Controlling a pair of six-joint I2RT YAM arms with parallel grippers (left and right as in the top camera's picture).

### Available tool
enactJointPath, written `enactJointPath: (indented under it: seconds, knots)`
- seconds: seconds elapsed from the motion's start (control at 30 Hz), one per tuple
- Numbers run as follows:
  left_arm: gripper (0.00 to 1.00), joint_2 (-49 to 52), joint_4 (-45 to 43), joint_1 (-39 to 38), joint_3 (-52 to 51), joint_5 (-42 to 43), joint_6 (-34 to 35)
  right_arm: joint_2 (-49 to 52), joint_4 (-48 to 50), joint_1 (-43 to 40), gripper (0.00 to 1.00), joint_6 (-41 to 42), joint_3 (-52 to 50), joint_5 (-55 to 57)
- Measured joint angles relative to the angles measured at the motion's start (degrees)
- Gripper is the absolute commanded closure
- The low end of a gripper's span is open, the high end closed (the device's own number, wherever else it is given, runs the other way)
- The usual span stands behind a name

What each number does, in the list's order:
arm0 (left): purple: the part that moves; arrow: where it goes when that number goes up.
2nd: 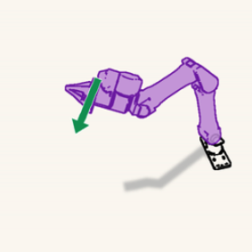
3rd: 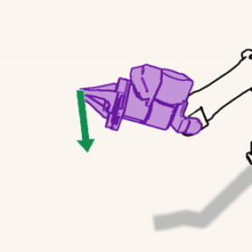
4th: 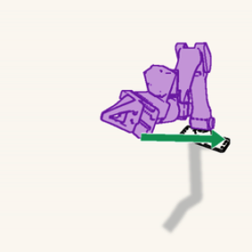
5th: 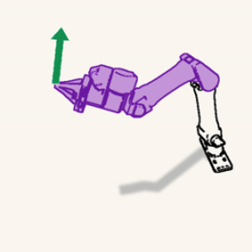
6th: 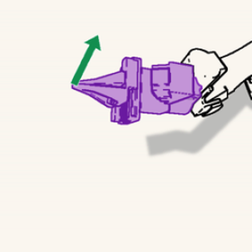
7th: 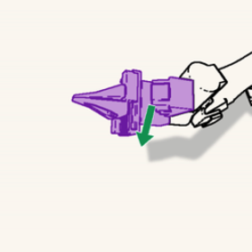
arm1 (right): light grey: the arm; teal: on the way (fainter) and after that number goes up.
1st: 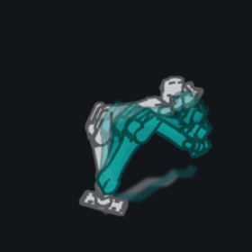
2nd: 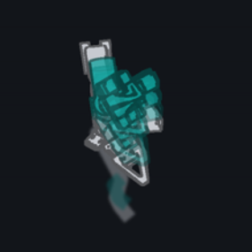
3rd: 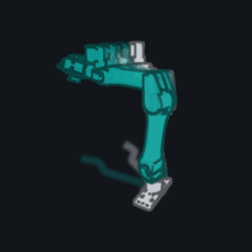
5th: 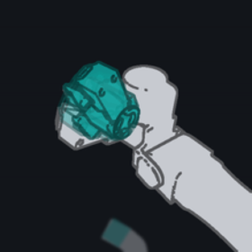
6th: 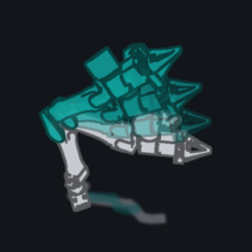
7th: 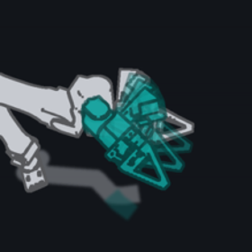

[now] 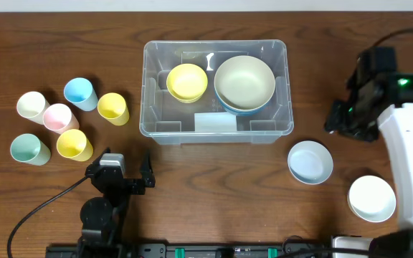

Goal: Pack container
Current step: 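Move the right gripper back to the white bowls on the right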

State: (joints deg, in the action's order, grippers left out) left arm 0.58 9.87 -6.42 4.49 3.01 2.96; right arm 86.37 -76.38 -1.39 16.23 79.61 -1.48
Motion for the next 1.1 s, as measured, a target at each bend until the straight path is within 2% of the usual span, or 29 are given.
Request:
enactJointPath:
  seconds: [0.17,0.4,0.5,0.77,1.1]
  knots:
    - [0.02,0.0,0.0,0.0,0.0,0.0,0.0,0.4,11.9,0.5,0.44,1.8,-13.9,-1.9]
    - [0.02,0.0,0.0,0.0,0.0,0.0,0.0,0.5,22.1,0.5,0.49,3.9,-23.9,-2.5]
    - [0.02,0.0,0.0,0.0,0.0,0.0,0.0,0.5,25.7,0.5,0.55,4.6,-27.4,-2.2]
    - [0.02,0.0,0.0,0.0,0.0,0.0,0.0,0.5,30.1,0.5,0.81,5.7,-33.5,-1.7]
    - [0.02,0.0,0.0,0.0,0.0,0.0,0.0,0.5,30.6,0.5,0.99,6.2,-33.7,-1.5]
